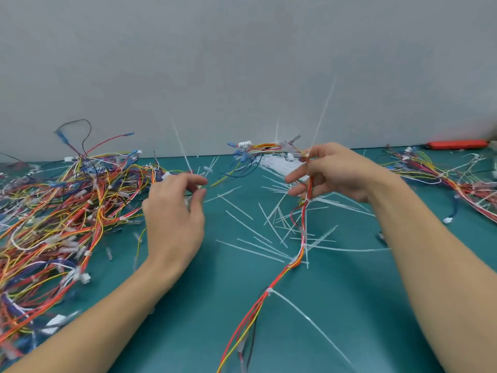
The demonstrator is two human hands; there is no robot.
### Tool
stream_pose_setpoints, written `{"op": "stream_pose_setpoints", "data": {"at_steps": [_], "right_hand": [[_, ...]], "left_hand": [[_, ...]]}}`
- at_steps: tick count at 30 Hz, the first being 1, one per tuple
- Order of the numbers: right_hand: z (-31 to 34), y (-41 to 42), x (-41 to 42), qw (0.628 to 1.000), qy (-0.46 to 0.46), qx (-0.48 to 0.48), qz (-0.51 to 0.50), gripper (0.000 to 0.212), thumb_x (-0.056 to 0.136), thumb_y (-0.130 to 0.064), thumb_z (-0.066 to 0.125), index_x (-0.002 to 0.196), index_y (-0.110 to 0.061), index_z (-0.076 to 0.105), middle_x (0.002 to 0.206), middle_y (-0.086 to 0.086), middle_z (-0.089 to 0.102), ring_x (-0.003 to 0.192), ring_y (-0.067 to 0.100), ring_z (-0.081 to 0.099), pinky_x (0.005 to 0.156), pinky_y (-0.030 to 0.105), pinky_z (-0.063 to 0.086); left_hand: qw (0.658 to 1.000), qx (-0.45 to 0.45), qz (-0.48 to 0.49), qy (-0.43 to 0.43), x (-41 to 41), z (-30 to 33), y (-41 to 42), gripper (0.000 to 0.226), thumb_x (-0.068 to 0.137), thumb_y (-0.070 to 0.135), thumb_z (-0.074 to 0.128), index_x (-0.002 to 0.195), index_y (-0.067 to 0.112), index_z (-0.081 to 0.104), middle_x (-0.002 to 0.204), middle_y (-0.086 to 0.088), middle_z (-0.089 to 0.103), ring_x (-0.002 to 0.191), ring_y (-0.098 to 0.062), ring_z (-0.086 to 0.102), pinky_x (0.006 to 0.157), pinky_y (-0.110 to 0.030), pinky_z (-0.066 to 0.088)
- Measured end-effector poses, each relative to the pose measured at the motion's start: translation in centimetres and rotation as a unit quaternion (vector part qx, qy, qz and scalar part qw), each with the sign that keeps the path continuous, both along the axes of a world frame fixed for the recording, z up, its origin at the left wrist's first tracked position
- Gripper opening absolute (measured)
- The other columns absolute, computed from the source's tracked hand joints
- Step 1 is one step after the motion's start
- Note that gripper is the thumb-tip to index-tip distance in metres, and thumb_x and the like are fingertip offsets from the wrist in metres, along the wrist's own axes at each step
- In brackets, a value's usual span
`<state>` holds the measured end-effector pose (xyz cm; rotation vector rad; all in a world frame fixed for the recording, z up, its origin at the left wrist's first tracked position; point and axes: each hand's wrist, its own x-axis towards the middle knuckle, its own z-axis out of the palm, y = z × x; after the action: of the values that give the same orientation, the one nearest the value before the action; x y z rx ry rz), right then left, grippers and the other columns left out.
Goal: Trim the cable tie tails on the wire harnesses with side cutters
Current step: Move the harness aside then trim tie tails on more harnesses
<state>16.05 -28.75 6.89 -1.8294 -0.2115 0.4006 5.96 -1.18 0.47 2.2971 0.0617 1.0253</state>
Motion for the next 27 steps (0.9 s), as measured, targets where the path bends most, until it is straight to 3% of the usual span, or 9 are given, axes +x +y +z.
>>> {"op": "stream_pose_setpoints", "data": {"at_steps": [3, 7, 10, 13, 14, 16, 18, 24, 27], "right_hand": [[-0.4, 0.1, -0.1, 1.0, 0.007, -0.005, -0.006, 0.028, 0.096, 0.003, 0.058, 0.12, -0.01, 0.051, 0.101, 0.012, 0.08, 0.087, 0.037, 0.078, 0.074, 0.045, 0.064], [-0.5, 0.7, -0.2, 0.999, -0.018, -0.043, -0.003, 0.027, 0.095, 0.002, 0.061, 0.117, -0.011, 0.054, 0.099, 0.014, 0.08, 0.085, 0.035, 0.079, 0.087, 0.058, 0.059], [-0.2, 0.8, -0.3, 0.998, -0.04, -0.045, 0.0, 0.023, 0.096, 0.001, 0.062, 0.114, -0.011, 0.055, 0.097, 0.013, 0.08, 0.084, 0.034, 0.079, 0.08, 0.052, 0.062], [0.1, 0.8, -0.5, 0.996, -0.067, -0.058, -0.001, 0.02, 0.094, -0.003, 0.067, 0.109, -0.016, 0.063, 0.1, 0.014, 0.079, 0.083, 0.032, 0.079, 0.079, 0.05, 0.064], [0.2, 0.9, -0.5, 0.994, -0.079, -0.075, -0.002, 0.02, 0.093, -0.005, 0.069, 0.108, -0.02, 0.066, 0.1, 0.013, 0.079, 0.083, 0.031, 0.079, 0.082, 0.05, 0.064], [0.3, 0.9, -0.5, 0.987, -0.103, -0.121, -0.002, 0.021, 0.093, -0.011, 0.069, 0.107, -0.027, 0.07, 0.099, 0.008, 0.079, 0.083, 0.026, 0.079, 0.084, 0.048, 0.063], [0.3, 1.2, -0.5, 0.982, -0.112, -0.151, 0.0, 0.022, 0.094, -0.015, 0.067, 0.107, -0.032, 0.07, 0.098, 0.002, 0.079, 0.082, 0.021, 0.079, 0.082, 0.045, 0.063], [1.3, 0.8, -0.3, 0.949, -0.141, -0.281, 0.028, 0.025, 0.094, -0.027, 0.062, 0.119, -0.027, 0.068, 0.091, 0.0, 0.08, 0.085, 0.017, 0.077, 0.087, 0.045, 0.061], [2.7, 0.2, -0.4, 0.938, -0.169, -0.303, 0.013, 0.019, 0.097, -0.024, 0.061, 0.114, -0.027, 0.067, 0.084, -0.002, 0.078, 0.068, 0.012, 0.076, 0.064, 0.032, 0.06]], "left_hand": [[0.991, -0.126, -0.033, -0.042, -0.5, 1.9, -0.5, 0.021, 0.096, 0.009, 0.066, 0.097, 0.03, 0.067, 0.094, 0.009, 0.068, 0.087, -0.011, 0.063, 0.082, -0.035, 0.052], [0.985, -0.16, -0.032, -0.064, 0.2, 5.8, 0.6, 0.021, 0.097, 0.016, 0.066, 0.099, 0.037, 0.066, 0.089, 0.011, 0.069, 0.079, -0.009, 0.066, 0.067, -0.022, 0.052], [0.988, -0.147, -0.038, -0.026, 1.9, 8.6, 1.4, 0.03, 0.097, 0.017, 0.066, 0.118, 0.037, 0.058, 0.091, 0.008, 0.066, 0.085, -0.016, 0.069, 0.072, -0.036, 0.056], [0.988, -0.133, -0.03, 0.074, 4.1, 10.8, 1.5, 0.042, 0.1, 0.019, 0.063, 0.141, 0.021, 0.053, 0.09, 0.004, 0.068, 0.085, -0.017, 0.069, 0.086, -0.047, 0.057], [0.984, -0.147, -0.044, 0.094, 4.8, 11.6, 1.3, 0.035, 0.101, 0.017, 0.062, 0.137, 0.016, 0.059, 0.087, 0.002, 0.068, 0.082, -0.016, 0.068, 0.089, -0.05, 0.058], [0.978, -0.165, -0.073, 0.102, 5.6, 13.0, 0.6, 0.015, 0.101, 0.011, 0.061, 0.108, 0.018, 0.072, 0.081, 0.0, 0.066, 0.072, -0.016, 0.063, 0.09, -0.051, 0.059], [0.977, -0.159, -0.099, 0.105, 6.1, 13.5, -0.3, 0.022, 0.101, 0.008, 0.061, 0.089, 0.024, 0.071, 0.078, -0.001, 0.065, 0.068, -0.016, 0.063, 0.083, -0.046, 0.06], [0.957, -0.066, -0.184, 0.213, 6.2, 12.4, -2.2, 0.012, 0.094, 0.003, 0.071, 0.09, 0.012, 0.077, 0.075, -0.01, 0.076, 0.064, -0.016, 0.069, 0.064, -0.033, 0.06], [0.942, -0.077, -0.22, 0.242, 6.0, 11.4, -2.1, 0.006, 0.089, 0.002, 0.077, 0.09, 0.008, 0.076, 0.066, -0.004, 0.074, 0.059, -0.015, 0.069, 0.055, -0.029, 0.059]]}}
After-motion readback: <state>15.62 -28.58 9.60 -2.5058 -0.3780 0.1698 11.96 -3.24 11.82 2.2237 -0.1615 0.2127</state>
